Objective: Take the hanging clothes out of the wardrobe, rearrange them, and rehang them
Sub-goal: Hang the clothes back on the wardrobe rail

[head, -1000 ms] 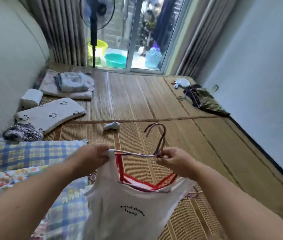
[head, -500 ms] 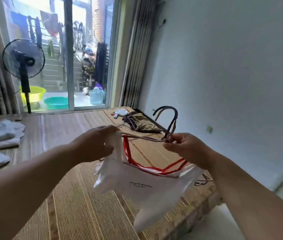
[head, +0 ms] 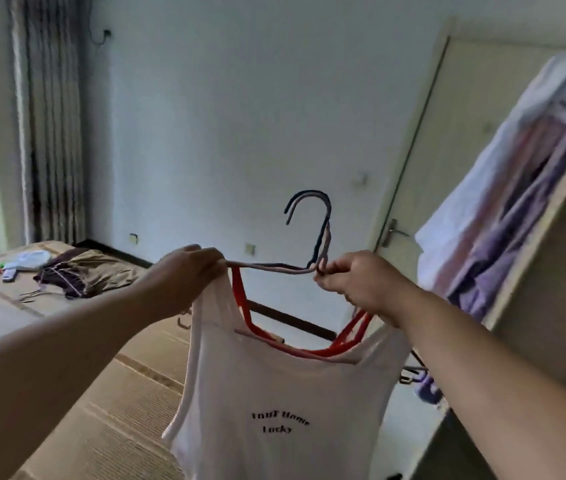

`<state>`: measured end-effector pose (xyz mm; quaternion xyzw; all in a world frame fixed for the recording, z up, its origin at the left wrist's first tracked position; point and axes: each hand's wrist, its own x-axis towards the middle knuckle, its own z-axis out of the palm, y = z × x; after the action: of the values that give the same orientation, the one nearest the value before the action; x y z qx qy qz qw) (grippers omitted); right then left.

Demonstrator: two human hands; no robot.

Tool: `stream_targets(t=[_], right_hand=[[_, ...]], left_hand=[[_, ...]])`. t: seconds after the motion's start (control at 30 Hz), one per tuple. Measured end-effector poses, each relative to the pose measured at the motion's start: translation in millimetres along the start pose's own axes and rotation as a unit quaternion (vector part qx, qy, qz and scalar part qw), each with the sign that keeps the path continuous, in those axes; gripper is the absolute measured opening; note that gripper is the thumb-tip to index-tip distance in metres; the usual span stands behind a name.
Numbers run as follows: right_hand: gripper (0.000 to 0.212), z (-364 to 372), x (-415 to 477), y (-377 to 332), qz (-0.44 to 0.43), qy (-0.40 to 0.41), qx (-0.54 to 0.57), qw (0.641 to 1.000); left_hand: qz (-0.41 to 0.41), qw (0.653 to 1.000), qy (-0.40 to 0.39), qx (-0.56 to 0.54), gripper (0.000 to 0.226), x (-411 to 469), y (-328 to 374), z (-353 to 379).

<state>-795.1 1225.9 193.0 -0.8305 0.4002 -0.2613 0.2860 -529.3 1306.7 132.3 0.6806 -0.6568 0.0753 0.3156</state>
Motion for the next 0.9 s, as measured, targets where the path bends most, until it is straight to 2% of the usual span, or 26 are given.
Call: stream_targets(t=[0.17, 0.37, 0.47, 0.57, 0.63, 0.73, 0.8, 0.9], right_hand=[[0.006, -54.7, -14.7, 23.1, 0.102, 0.058, -0.018, 0.993], [0.01, -103.6, -39.1, 33.1, 0.224, 0.181, 0.006, 0.958], [0.013, -119.8, -50.3, 30.0, 0.269, 0.242, 0.004, 0.932], [0.012, -130.8, -65.4, 25.8, 0.32, 0.292, 0.017, 0.901], [0.015, -135.7, -75.7, 21.0, 0.357, 0.323, 0.037, 0.875], [0.019, -140.9, -85.0, 12.4, 0.398, 0.361, 0.092, 0.838], [0.024, -144.9, -87.2, 5.6, 0.415, 0.386, 0.136, 0.813], [0.03, -154.1, -84.0, -3.0, 0.418, 0.422, 0.172, 0.786]], left_hand=[[0.092, 0.991, -0.026, -0.099, 0.021, 76.7, 38.4, 51.5], [0.192, 0.96, -0.093, -0.182, 0.019, 151.1, 109.1, 93.3], [0.235, 0.948, -0.11, -0.187, 0.041, 169.6, 138.9, 104.5], [0.313, 0.929, -0.095, -0.172, 0.06, 178.9, 165.5, 108.4], [0.371, 0.907, -0.08, -0.181, 0.058, 182.5, 185.7, 111.0], [0.443, 0.861, -0.087, -0.235, 0.037, 178.7, 222.2, 110.2], [0.461, 0.822, -0.15, -0.301, 0.023, 171.7, 249.4, 109.8], [0.446, 0.761, -0.277, -0.381, 0.014, 153.8, 286.8, 104.3]])
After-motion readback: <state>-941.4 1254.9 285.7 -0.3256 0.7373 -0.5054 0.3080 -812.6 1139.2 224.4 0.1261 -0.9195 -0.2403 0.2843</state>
